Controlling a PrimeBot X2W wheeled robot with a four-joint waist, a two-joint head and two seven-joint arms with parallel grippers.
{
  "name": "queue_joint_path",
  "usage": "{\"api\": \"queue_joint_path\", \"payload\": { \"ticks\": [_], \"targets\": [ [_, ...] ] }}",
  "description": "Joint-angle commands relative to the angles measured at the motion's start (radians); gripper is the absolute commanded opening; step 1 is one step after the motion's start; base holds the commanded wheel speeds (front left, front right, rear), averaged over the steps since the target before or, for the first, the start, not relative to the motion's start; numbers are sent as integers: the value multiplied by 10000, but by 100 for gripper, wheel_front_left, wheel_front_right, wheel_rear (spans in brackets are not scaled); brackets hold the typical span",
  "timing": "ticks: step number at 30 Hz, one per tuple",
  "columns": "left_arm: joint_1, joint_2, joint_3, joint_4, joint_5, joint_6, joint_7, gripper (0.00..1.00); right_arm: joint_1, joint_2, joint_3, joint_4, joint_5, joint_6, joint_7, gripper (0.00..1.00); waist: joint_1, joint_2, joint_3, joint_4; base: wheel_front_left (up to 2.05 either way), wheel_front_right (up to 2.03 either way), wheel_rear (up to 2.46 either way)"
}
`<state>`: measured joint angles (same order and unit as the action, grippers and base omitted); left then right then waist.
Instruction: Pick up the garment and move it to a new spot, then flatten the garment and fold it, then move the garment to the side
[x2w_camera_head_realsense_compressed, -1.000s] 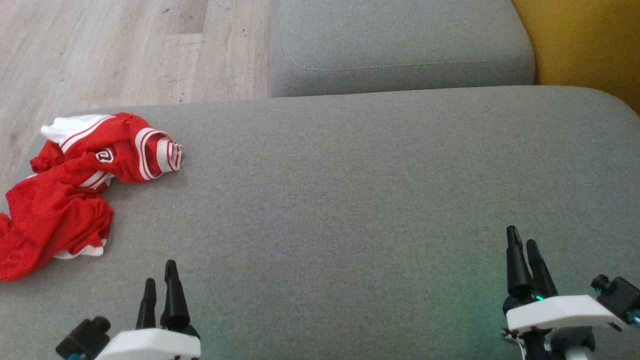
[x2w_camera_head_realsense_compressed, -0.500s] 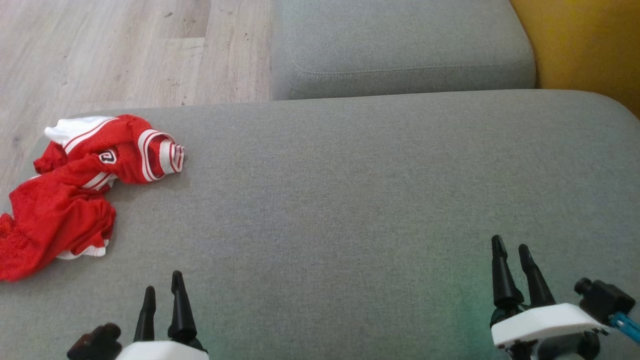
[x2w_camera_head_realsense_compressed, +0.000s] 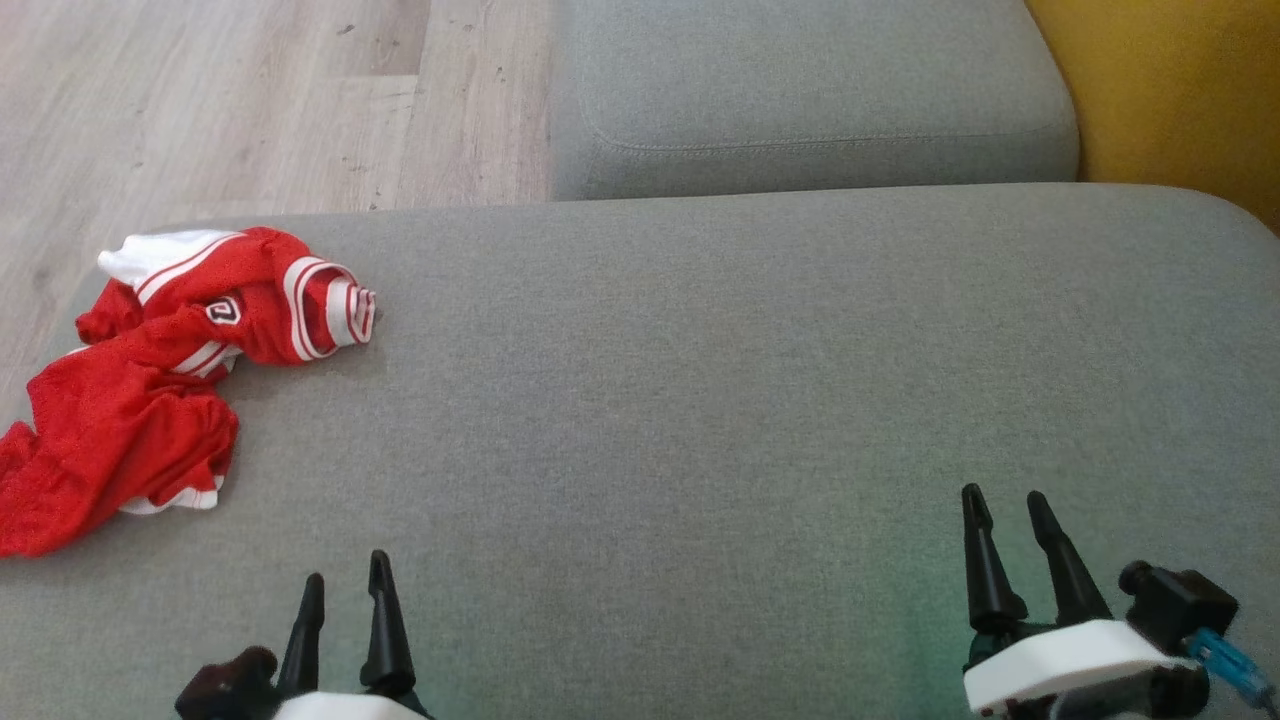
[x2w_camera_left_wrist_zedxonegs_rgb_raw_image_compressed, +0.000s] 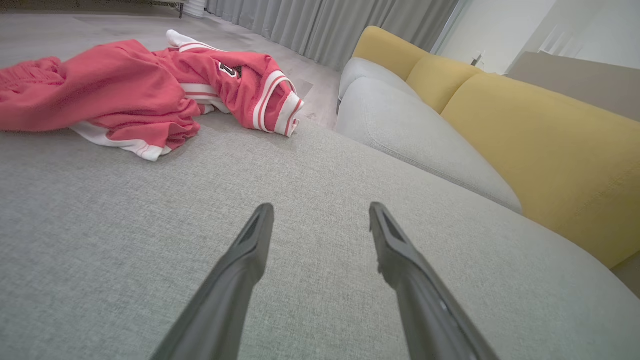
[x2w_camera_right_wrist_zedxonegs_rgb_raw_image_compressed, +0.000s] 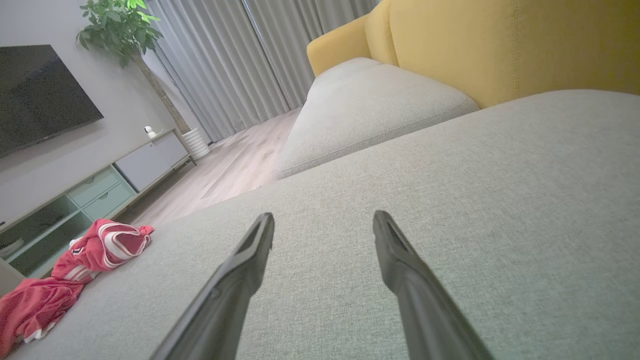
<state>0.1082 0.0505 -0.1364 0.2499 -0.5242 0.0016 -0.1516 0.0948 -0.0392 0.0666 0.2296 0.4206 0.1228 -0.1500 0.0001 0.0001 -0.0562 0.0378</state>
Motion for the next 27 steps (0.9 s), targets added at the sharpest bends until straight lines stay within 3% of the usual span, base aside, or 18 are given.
{"api": "queue_joint_path", "payload": {
  "ticks": [1, 27],
  "targets": [
    [-243, 85, 112, -295, 260, 114, -145, 100, -311, -86, 248, -303, -276, 58, -166, 100, -1, -1, -2, 6, 0, 0, 0],
    [-136, 217, -243, -97, 2807, 617, -442, 100, -195, -106, 823, -351, -3775, 75, -961, 100, -1, -1, -29, 136, 0, 0, 0]
  ]
}}
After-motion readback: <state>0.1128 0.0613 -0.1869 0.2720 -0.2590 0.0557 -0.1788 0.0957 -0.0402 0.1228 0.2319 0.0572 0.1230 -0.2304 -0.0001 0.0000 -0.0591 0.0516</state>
